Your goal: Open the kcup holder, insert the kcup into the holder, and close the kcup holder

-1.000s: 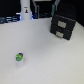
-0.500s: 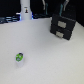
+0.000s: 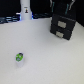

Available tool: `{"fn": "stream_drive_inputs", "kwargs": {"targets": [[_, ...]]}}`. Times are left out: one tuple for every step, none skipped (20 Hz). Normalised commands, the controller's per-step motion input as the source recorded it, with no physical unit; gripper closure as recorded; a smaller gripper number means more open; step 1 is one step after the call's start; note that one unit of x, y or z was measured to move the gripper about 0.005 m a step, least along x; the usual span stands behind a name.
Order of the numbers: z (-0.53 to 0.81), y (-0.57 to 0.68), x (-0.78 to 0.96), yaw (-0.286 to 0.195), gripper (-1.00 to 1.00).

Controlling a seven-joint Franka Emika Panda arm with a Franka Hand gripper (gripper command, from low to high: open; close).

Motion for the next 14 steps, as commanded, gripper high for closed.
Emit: {"fn": "stream_drive_inputs", "kwargs": {"targets": [[-0.11, 0.62, -0.35, -0.16, -1.0], [-0.14, 0.6, -0.34, -0.155, -1.0], [-0.17, 0.59, -0.31, -0.151, -1.0], [-0.21, 0.55, -0.28, -0.151, -1.0], [-0.26, 0.5, -0.27, -0.142, -1.0], [-0.27, 0.5, -0.21, -0.134, -1.0], [-0.32, 0.46, -0.17, -0.123, -1.0], [-0.36, 0.41, -0.14, -0.107, -1.0], [-0.39, 0.34, -0.12, -0.094, -1.0], [-0.4, 0.32, -0.1, -0.088, -1.0], [-0.39, 0.3, -0.1, -0.078, -1.0], [-0.39, 0.31, -0.1, -0.068, -1.0], [-0.39, 0.3, -0.08, -0.061, -1.0], [-0.41, 0.24, -0.1, -0.077, -1.0]]}}
